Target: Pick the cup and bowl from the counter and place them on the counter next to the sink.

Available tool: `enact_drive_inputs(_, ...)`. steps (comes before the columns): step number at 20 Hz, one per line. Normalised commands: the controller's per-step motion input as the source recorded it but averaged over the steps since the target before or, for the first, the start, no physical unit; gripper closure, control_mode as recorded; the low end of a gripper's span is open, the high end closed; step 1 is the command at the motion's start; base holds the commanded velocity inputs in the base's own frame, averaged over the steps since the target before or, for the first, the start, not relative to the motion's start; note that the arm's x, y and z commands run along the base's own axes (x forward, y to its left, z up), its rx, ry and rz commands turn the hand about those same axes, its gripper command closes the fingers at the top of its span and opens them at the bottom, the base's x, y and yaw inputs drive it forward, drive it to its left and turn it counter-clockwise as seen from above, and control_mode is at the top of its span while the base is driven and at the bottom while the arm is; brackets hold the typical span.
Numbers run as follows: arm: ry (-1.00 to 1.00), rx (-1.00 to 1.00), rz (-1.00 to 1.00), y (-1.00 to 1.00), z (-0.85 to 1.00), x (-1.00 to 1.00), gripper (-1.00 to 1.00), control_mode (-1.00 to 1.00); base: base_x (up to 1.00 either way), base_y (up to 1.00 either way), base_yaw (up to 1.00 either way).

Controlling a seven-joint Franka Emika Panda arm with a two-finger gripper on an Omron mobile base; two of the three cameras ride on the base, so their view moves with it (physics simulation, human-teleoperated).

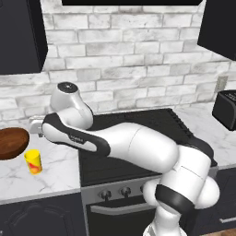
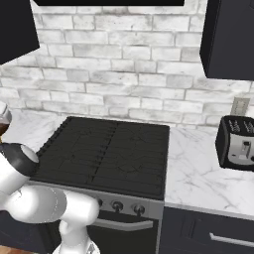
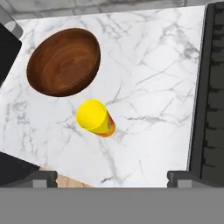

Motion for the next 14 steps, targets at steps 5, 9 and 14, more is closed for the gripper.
enact_drive_inputs(5, 0.0, 0.0, 0.0, 0.25, -0.31, 0.24, -1.0, -1.0, 0.0, 0.0, 0.0)
enact_drive_inputs(9, 0.03, 0.0, 0.0, 0.29, -0.27, 0.03, -1.0, -1.0, 0.0, 0.0, 0.0)
enact_drive_inputs(14, 0.0, -0.01, 0.0, 0.2, -0.21, 0.07, -1.0, -1.0, 0.0, 0.0, 0.0)
